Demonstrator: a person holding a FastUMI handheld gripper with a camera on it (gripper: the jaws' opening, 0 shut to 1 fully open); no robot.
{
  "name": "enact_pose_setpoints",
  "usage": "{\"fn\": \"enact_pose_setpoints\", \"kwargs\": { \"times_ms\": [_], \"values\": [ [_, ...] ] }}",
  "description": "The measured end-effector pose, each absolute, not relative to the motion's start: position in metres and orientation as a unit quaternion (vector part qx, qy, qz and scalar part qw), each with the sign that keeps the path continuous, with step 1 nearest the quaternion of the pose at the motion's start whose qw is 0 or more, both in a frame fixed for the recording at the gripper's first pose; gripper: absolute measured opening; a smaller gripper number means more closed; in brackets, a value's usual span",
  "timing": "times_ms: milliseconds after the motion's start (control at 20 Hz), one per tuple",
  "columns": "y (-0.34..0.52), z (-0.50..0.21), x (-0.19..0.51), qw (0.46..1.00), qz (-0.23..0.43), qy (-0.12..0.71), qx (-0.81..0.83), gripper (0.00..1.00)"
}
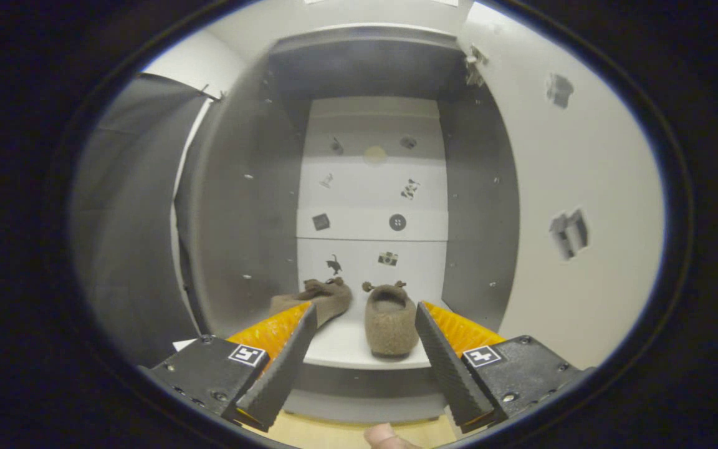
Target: Open the shoe cabinet door, grab the shoes and put them into the shoe cabinet, then close the shoe cabinet door.
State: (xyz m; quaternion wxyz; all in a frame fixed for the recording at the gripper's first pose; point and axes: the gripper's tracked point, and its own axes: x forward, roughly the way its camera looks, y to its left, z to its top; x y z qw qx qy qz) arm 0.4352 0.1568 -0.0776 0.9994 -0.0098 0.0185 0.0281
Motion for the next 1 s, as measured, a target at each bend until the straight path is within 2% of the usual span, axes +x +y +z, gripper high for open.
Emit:
{"fn": "enact_pose_setpoints", "kwargs": {
  "times_ms": [350, 450, 600, 750, 1000],
  "values": [
    [0.152, -0.054, 0.285, 0.998, 0.048, -0.023, -0.015, 1.00],
    [0.135, -0.047, 0.239, 0.998, 0.032, -0.045, -0.016, 1.00],
    [0.124, -0.045, 0.170, 0.997, 0.055, -0.060, -0.017, 1.00],
    [0.083, -0.040, 0.121, 0.997, 0.019, -0.076, 0.000, 1.00],
    [0.047, -0.038, 0.081, 0.995, 0.030, -0.085, -0.038, 1.00]
  ]
}}
